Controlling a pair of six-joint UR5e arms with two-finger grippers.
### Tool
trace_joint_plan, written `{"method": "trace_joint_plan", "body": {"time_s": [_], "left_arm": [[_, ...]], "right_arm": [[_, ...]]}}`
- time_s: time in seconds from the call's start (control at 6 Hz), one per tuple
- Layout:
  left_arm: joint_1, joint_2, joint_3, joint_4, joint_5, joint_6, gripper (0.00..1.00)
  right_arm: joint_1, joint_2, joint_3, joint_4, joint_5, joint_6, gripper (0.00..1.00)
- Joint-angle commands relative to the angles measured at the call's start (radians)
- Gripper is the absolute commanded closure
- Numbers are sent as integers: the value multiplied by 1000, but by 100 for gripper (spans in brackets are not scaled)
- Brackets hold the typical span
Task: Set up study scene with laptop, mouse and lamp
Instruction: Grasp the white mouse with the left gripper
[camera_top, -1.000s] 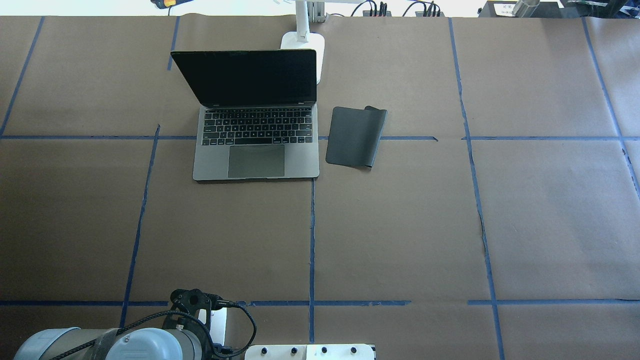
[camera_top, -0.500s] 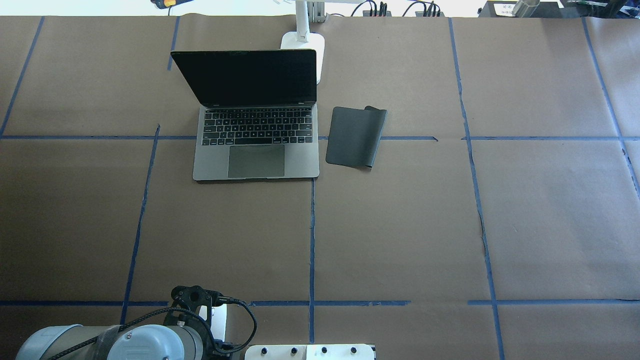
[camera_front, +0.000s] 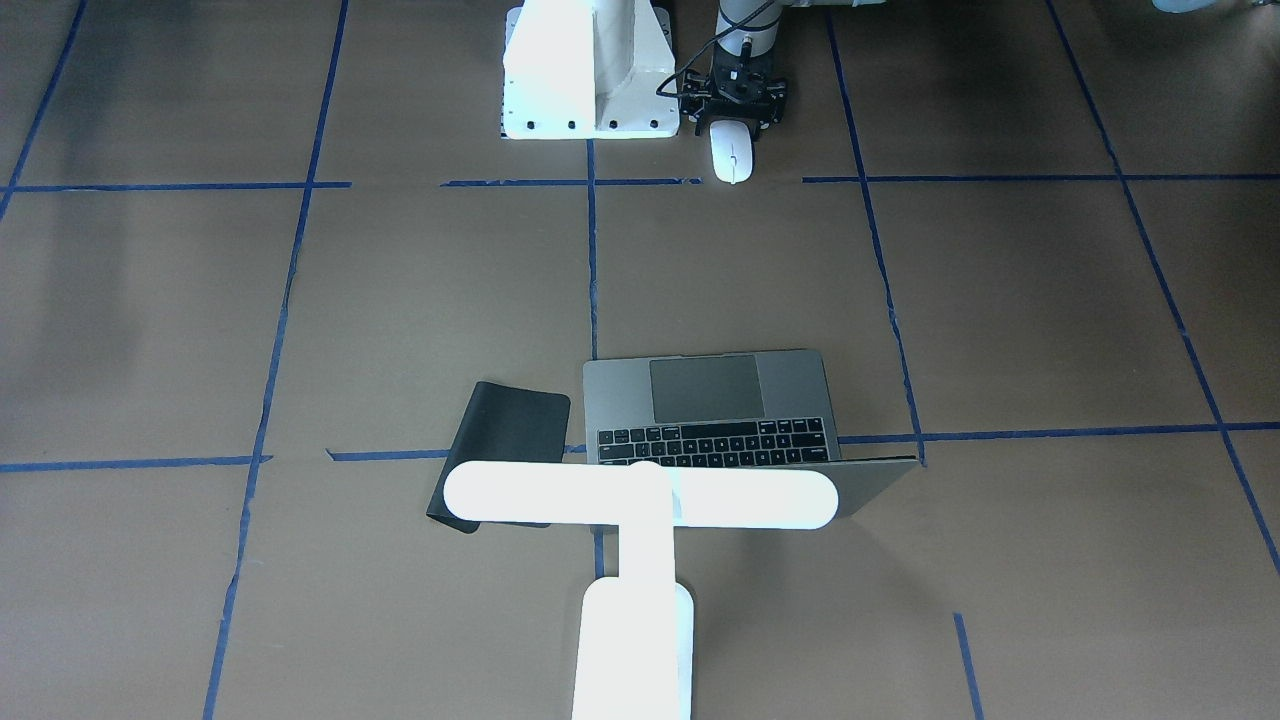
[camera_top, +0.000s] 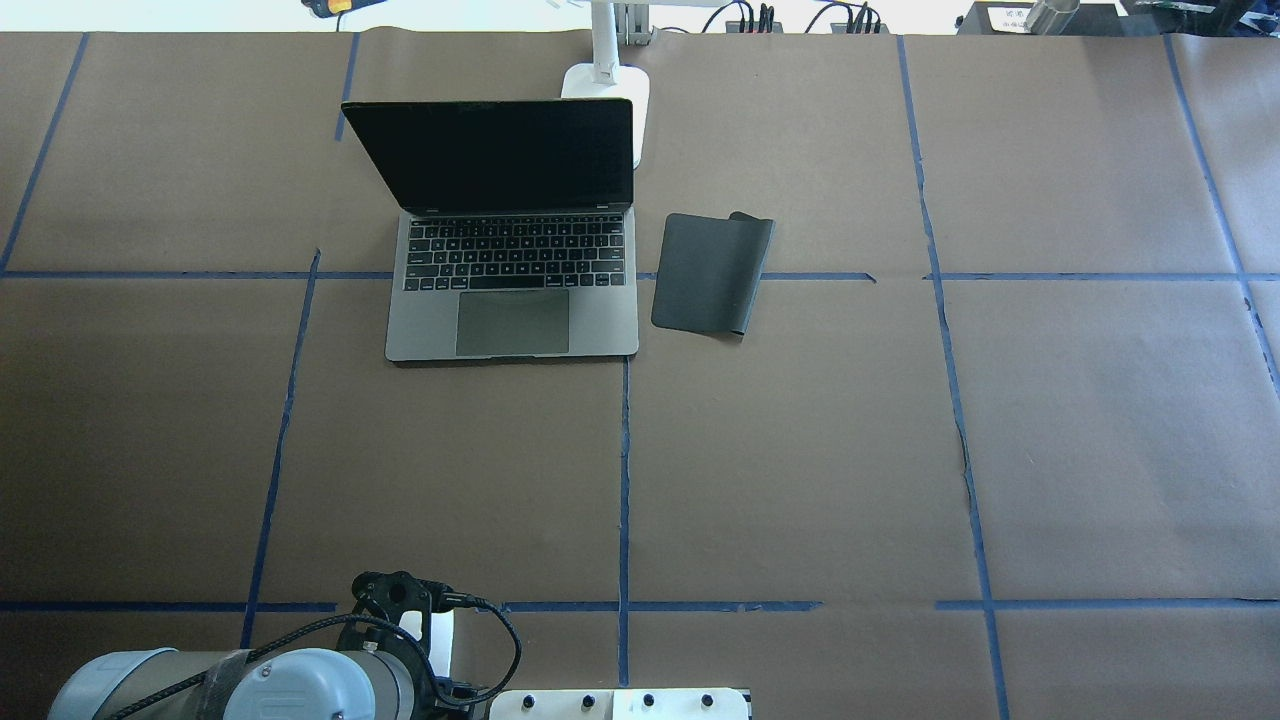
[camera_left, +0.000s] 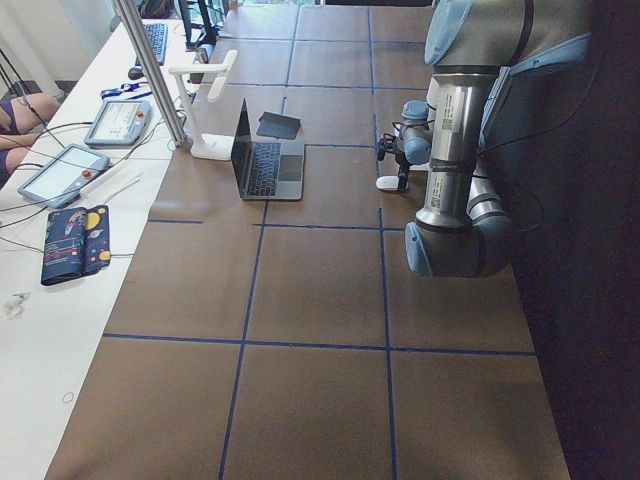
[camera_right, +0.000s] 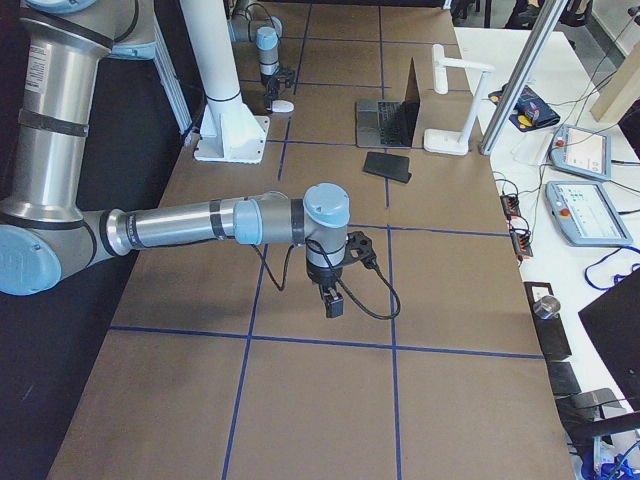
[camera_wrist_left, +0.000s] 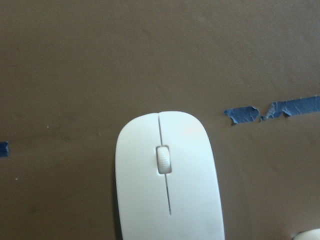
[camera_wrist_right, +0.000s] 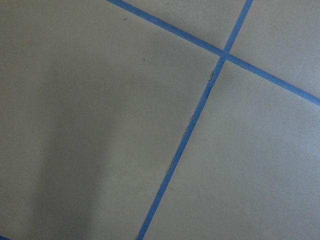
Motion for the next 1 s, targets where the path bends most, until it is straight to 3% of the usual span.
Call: {"method": "trace_joint_plan", "body": {"time_s": [0.0, 0.33, 0.67, 0.83], "left_arm": [[-9, 0, 0, -1, 0, 2, 49], [-34, 0, -16, -1, -3, 2, 74], [-75, -5, -75, 3, -12, 8, 81], [-124, -70, -75, 12, -44, 105, 81]], "right_arm": [[0, -1, 5, -2, 2, 0, 0], [0, -1, 7, 0, 2, 0, 0], [0, -1, 7, 0, 2, 0, 0], [0, -1, 9, 0, 3, 0, 0]]}}
